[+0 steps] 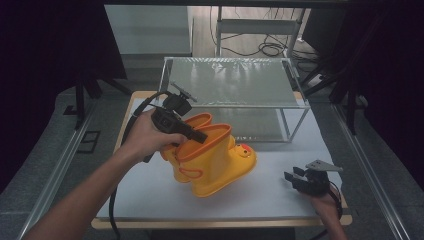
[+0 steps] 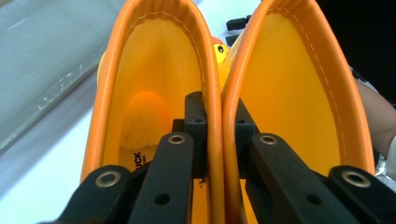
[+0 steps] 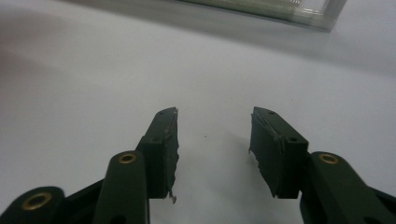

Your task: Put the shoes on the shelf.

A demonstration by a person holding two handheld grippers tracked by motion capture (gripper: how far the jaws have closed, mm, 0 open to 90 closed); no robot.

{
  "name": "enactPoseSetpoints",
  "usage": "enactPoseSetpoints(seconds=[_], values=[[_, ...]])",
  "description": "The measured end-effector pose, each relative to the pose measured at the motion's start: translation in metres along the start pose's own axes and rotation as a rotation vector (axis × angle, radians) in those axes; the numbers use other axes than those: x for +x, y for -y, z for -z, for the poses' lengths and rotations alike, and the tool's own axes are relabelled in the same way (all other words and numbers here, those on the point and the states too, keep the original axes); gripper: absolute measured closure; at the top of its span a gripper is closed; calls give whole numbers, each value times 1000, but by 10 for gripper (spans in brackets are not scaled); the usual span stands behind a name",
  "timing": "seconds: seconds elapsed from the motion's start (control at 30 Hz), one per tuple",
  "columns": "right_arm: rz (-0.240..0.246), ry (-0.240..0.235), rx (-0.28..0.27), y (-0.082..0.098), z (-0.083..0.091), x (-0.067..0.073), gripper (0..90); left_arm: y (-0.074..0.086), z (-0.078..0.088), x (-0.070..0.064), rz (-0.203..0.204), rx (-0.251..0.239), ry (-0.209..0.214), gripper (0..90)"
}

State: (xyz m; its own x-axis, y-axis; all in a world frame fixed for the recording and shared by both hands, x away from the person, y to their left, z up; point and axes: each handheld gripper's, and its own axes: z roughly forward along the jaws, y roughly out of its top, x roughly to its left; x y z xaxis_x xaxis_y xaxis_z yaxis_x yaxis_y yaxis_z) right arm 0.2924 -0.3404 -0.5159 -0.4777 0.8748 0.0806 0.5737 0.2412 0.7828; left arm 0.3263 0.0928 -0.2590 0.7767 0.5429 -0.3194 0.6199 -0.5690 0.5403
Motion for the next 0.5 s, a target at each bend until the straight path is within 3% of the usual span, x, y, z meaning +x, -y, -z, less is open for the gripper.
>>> enactPoseSetpoints(seconds=[0.5], values=[[-4,1,2,0,-2,1,466,-20,6,-11,-21,-13,-4,828]])
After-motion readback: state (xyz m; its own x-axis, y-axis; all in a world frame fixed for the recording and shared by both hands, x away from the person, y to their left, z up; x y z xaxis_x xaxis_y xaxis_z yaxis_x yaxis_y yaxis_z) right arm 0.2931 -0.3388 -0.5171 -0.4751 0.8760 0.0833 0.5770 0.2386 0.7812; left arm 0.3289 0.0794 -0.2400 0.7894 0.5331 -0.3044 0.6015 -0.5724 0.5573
